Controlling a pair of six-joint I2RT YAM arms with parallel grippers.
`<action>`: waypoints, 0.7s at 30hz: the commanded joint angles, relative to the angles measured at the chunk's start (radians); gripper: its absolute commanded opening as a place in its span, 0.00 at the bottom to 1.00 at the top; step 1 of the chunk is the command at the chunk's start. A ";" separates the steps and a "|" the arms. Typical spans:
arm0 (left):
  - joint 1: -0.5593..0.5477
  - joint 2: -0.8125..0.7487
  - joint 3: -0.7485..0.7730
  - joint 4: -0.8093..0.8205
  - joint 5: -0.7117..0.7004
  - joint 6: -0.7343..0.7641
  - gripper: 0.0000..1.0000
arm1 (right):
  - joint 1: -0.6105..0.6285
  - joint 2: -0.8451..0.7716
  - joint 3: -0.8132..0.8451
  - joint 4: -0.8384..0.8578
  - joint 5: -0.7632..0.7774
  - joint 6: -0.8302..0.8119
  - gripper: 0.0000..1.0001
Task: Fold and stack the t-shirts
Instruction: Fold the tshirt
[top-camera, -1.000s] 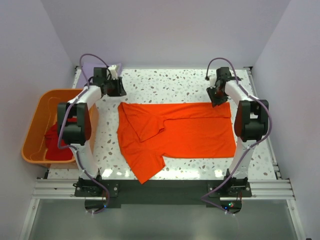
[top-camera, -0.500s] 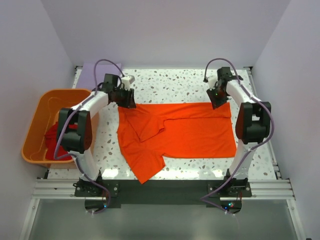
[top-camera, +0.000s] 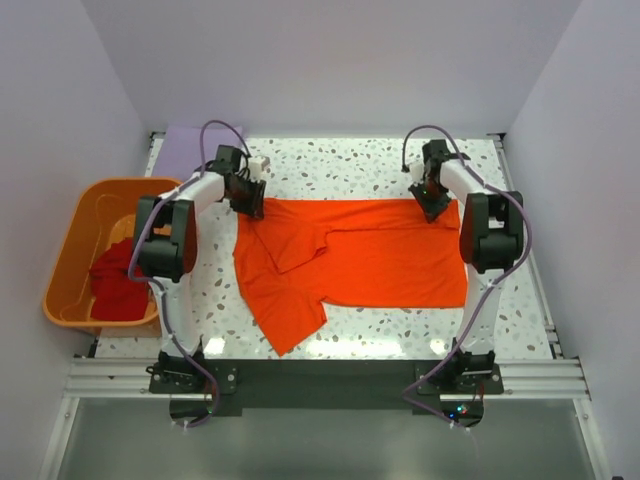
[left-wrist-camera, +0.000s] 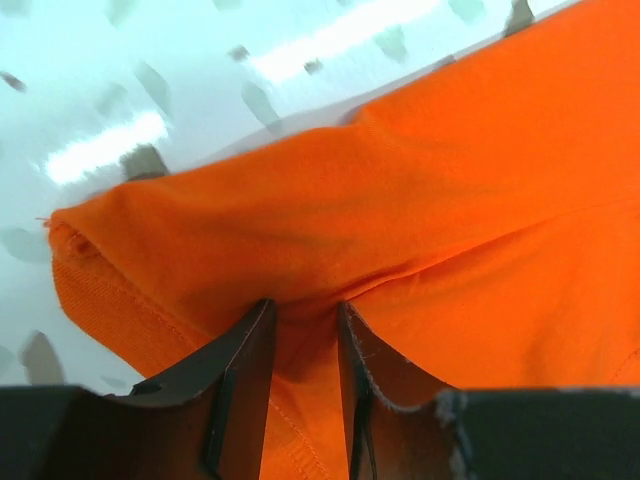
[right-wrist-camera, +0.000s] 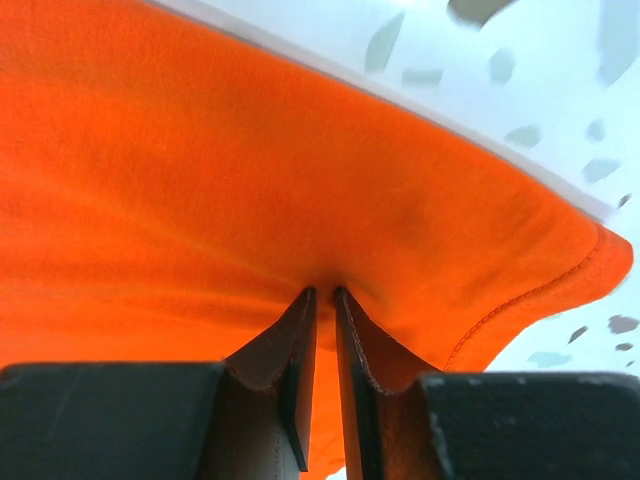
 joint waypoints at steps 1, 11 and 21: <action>0.055 0.086 0.114 -0.049 -0.049 0.050 0.36 | 0.010 0.063 0.070 0.035 0.035 0.014 0.18; 0.065 -0.198 0.134 -0.150 0.299 0.265 0.61 | 0.014 -0.236 0.114 -0.157 -0.230 -0.095 0.46; -0.035 -0.604 -0.183 -0.469 0.442 0.726 0.76 | 0.013 -0.763 -0.441 -0.384 -0.252 -0.506 0.56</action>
